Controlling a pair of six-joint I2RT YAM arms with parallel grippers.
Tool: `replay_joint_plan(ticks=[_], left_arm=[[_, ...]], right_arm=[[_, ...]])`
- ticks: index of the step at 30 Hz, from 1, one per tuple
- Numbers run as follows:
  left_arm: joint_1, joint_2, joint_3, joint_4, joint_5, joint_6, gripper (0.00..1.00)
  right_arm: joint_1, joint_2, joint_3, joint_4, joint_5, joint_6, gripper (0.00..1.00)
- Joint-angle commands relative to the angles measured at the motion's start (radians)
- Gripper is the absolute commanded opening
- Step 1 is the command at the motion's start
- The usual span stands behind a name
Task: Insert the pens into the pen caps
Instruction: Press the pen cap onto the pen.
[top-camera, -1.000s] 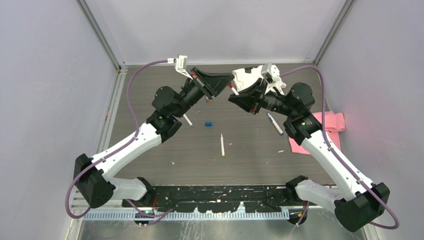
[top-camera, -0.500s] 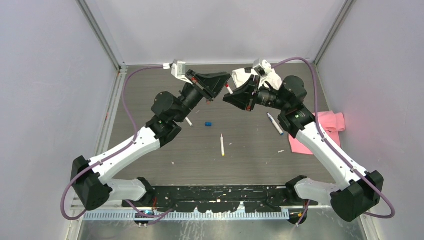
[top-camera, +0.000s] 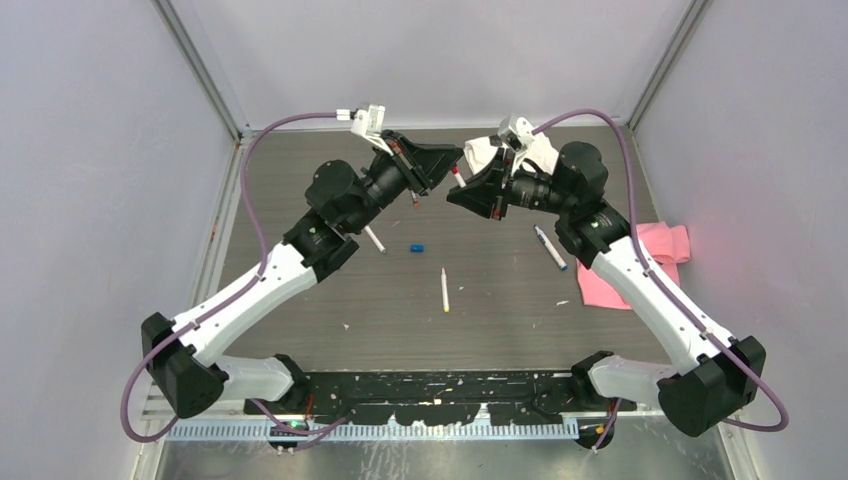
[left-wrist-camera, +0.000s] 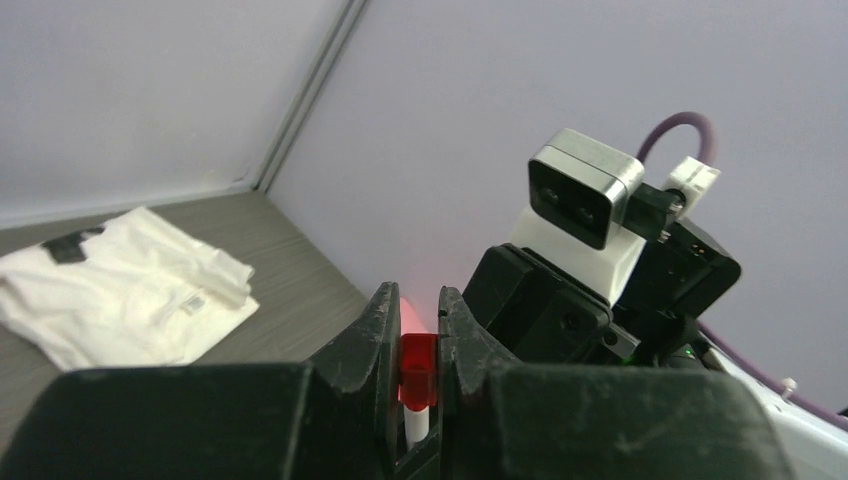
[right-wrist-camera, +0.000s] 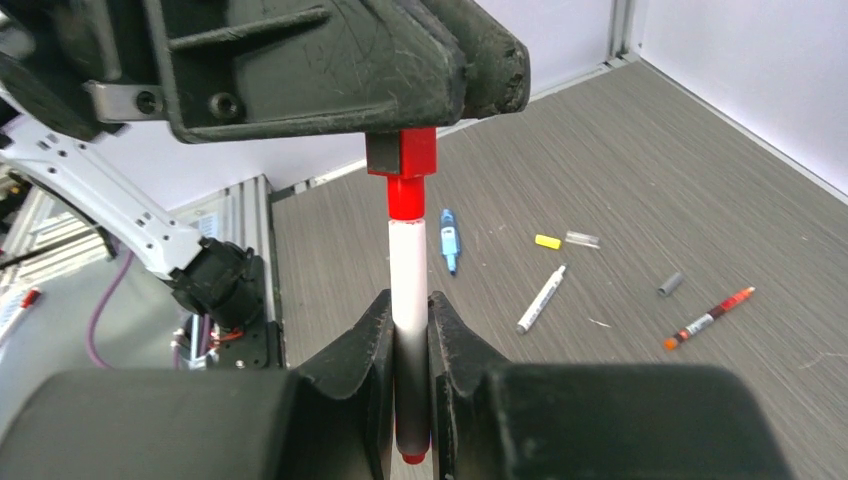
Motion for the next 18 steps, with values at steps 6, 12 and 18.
replay_joint_plan(ticks=[6, 12, 18], left_arm=[[-0.147, 0.099, -0.107, -0.225, 0.230, -0.082, 0.01], [-0.085, 0.057, -0.179, -0.189, 0.491, -0.086, 0.00], [-0.016, -0.019, -0.203, -0.408, 0.495, 0.044, 0.00]], right_arm=[[0.018, 0.026, 0.163, 0.282, 0.167, -0.009, 0.01], [0.004, 0.044, 0.209, 0.298, 0.115, -0.015, 0.01], [-0.008, 0.037, 0.221, 0.231, 0.135, -0.029, 0.01]])
